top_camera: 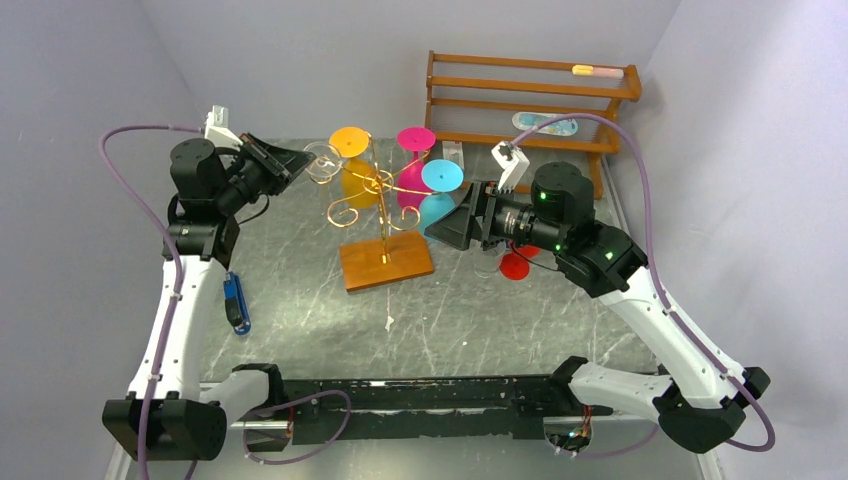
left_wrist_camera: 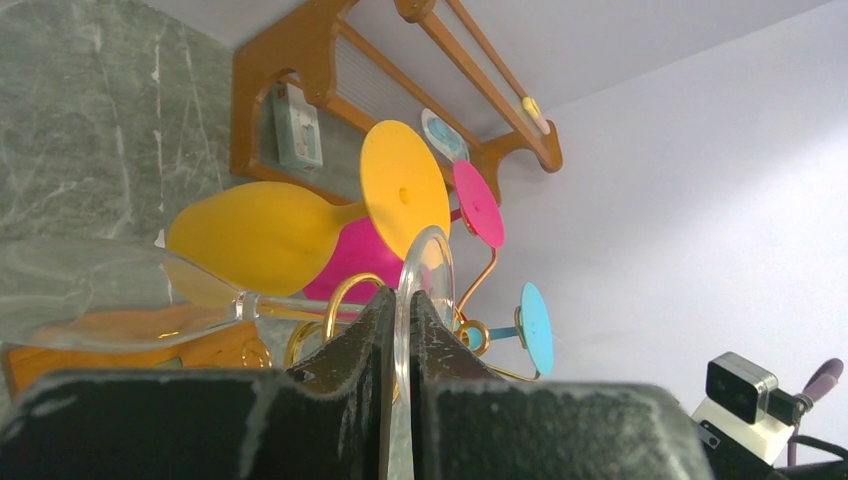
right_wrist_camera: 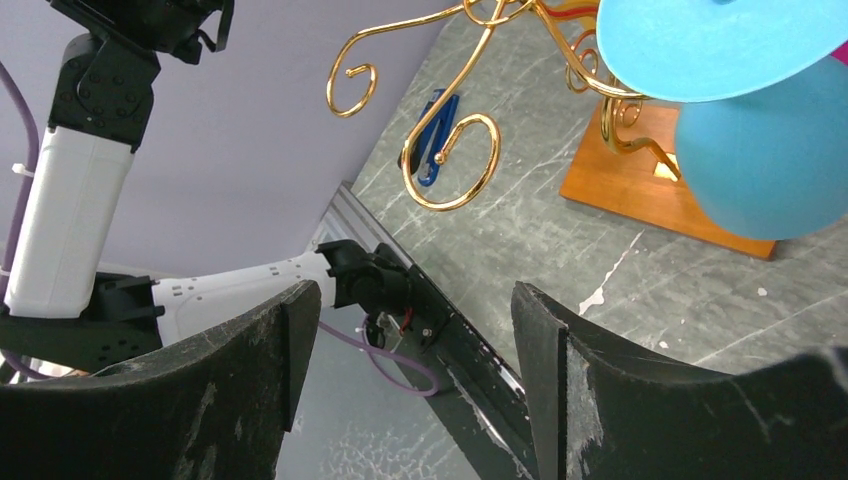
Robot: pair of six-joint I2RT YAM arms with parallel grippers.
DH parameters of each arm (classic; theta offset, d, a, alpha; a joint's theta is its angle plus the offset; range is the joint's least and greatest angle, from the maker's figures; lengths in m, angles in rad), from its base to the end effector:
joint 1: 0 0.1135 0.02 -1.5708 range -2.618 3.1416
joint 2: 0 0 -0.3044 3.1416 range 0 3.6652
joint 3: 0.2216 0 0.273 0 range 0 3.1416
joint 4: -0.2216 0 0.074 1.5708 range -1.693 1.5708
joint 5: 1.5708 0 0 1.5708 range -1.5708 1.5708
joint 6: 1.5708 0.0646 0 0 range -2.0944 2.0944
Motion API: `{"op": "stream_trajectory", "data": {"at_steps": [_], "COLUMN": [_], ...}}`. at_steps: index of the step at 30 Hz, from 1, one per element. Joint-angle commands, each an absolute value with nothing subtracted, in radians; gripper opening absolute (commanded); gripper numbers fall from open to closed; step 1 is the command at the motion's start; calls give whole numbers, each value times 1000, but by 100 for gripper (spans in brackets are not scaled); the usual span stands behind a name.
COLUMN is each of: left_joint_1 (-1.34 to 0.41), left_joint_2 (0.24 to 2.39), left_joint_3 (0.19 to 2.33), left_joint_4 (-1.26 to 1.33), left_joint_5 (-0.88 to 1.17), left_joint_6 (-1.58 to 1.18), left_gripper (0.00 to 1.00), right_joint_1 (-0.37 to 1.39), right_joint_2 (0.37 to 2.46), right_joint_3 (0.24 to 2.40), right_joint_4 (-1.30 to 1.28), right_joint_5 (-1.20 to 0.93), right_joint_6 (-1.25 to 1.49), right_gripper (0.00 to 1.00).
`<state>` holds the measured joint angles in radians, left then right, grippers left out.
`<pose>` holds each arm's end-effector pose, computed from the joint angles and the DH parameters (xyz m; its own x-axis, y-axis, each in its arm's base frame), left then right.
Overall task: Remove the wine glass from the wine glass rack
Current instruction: Pick up the wine glass from the wine rack.
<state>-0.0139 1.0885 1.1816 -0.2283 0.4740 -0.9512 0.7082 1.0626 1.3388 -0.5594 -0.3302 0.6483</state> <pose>0.2682 -0.0332 0.4500 -0.4565 -0.7181 -0.5253 0.1601 0.5145 -0.8424 0.1698 0.1730 0.4720 -0.6835 0.1667 -0.7106 -0.5508 0.5211 0.6520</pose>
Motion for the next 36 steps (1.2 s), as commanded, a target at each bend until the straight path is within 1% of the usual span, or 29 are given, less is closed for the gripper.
{"op": "stream_trajectory", "data": {"at_steps": [1,3,8,11,24,32,36], "left_joint_1": [-5,-5,-5,-5,-5,-5,-5], "left_joint_2": [1086,1090,1107,1100,1066,1039,1021], "left_joint_3": [1162,1150,1156,1173,1188,1184,1171], "left_joint_4": [-113,-86,-125,-186,-217,-272,-260], "left_joint_5": [546,602,708,694,732,694,692], "left_joint_6": [-958,-939,-864,-821,-804,-786,-800], "left_gripper": [5,5,5,5,5,5,5], "right_joint_1": [714,714,715,714,714,714,714], "right_joint_2": [1048,1048,1048,1051,1048,1045,1042], "right_joint_3": [1325,1322,1318,1318,1312,1304,1297], "right_joint_4": [-571,-569,-565,-564,-569,-573,-573], "right_joint_5": [-319,-323,-323,-327,-323,-321,-315], "right_joint_6": [653,656,659,659,664,672,676], "right_gripper": [74,74,74,74,75,75,75]}}
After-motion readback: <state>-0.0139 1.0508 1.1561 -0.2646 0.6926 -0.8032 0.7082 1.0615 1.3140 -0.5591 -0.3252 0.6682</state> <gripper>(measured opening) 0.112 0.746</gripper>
